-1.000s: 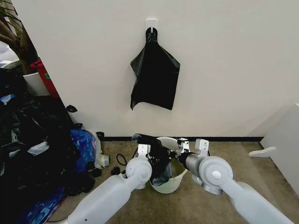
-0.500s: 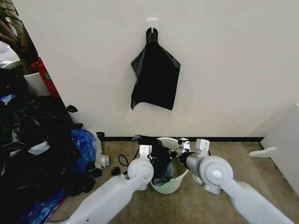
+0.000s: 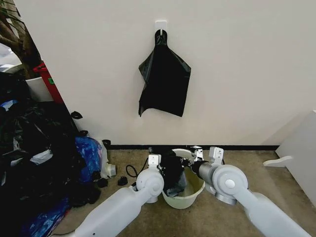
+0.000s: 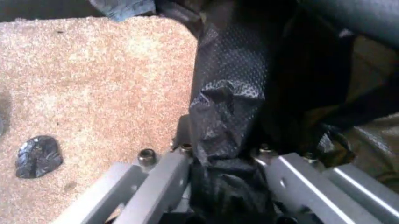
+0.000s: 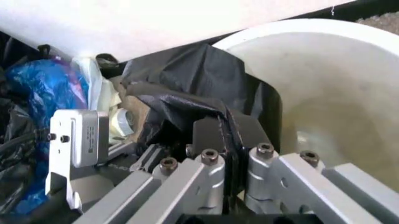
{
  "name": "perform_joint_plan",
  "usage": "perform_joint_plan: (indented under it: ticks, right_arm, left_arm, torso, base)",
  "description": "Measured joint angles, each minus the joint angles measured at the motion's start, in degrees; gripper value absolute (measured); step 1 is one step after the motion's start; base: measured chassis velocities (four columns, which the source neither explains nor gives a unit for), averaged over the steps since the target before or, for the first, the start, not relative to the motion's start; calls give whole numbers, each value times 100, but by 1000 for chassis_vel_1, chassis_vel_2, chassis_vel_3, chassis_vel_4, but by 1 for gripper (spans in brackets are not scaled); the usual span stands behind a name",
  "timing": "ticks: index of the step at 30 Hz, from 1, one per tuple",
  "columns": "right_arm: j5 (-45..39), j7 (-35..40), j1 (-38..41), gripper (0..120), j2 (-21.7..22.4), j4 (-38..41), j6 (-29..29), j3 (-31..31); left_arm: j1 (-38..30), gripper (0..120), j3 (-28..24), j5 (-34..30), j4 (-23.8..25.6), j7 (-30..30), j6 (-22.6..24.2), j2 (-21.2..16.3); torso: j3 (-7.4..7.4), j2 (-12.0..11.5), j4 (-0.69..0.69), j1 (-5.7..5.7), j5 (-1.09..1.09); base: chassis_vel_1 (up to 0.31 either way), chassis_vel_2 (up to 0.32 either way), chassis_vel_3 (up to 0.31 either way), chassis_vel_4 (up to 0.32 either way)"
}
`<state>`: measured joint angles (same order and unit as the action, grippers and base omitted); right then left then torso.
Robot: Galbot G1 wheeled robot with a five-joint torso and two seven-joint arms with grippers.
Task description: Place the garbage bag over the trash bin.
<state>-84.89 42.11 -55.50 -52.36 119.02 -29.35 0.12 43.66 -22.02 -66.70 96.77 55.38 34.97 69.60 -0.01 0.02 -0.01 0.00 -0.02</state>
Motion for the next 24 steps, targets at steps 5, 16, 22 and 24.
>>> perform_joint_plan:
  ticks: [5, 16, 22, 24]
  right_arm:
    - [40, -77, -15, 0, 13, 28, 1, 62]
    - [100, -132, -48, 0, 89, 289, 29, 258]
    - [188, -171, -52, 0, 114, 448, 50, 365]
    - [193, -172, -58, 0, 123, 496, 54, 382]
  left_arm:
    - [-4, 6, -29, -13, 42, 101, -127, 2]
    - [-8, 3, 86, -61, 322, 239, -327, -59]
    - [-55, 2, 293, -55, 698, 250, -415, -180]
    - [-57, 2, 353, -54, 794, 254, -430, -213]
  torso:
    - [2, -2, 0, 0, 0]
    - [4, -4, 0, 1, 1]
    - [3, -5, 1, 1, 3]
    - [3, -5, 2, 1, 4]
  base:
    - [0, 0, 0, 0]
    - [0, 0, 0, 0]
    - [0, 0, 0, 0]
    - [0, 0, 0, 0]
